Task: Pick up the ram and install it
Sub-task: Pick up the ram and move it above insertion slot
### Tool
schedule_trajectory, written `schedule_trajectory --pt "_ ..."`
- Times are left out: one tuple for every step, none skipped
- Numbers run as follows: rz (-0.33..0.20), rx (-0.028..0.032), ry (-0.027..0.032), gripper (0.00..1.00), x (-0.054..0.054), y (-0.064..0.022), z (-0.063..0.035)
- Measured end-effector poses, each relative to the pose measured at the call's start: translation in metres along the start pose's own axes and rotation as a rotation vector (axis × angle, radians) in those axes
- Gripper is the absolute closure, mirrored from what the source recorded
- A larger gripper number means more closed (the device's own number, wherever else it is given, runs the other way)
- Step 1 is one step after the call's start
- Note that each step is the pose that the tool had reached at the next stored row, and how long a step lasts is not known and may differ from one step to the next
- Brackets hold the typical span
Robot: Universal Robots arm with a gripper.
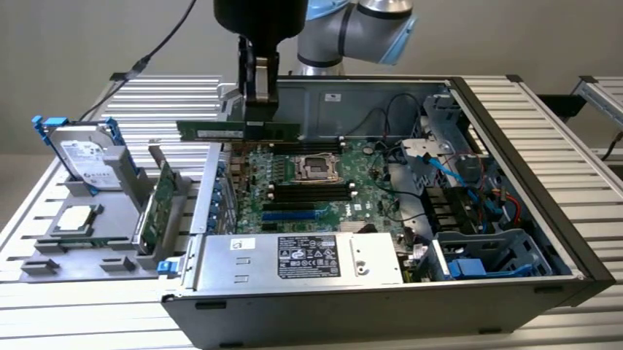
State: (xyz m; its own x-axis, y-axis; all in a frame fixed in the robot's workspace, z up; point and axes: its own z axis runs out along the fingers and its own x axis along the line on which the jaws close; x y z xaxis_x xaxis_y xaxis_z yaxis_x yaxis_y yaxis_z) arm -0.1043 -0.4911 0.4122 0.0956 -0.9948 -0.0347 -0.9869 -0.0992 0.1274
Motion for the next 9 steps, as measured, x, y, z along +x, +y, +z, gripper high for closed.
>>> schedule_trajectory --pt "0.000 0.0000 0.0000 0.86 -0.002 -0.0040 0.0008" --pt "0.000 0.0000 0.0001 0.86 -0.003 -0.0076 0.0014" --pt "0.000 0.0000 0.0001 0.86 -0.005 -0.0115 0.0022" --pt "0.000 0.0000 0.0001 0.86 -0.007 -0.0152 0.0029" --pt "0.000 0.0000 0.0001 0.86 -0.009 -0.0190 0.0035" --pt "0.000 -0.0001 0.0002 0.86 -0.010 -0.0229 0.0041" --pt "0.000 0.0001 0.0000 0.86 -0.011 -0.0269 0.0048" --pt "0.000 0.0001 0.0001 0.86 -0.012 -0.0309 0.0053" --pt "0.000 0.0003 0.0000 0.86 -0.013 -0.0350 0.0058"
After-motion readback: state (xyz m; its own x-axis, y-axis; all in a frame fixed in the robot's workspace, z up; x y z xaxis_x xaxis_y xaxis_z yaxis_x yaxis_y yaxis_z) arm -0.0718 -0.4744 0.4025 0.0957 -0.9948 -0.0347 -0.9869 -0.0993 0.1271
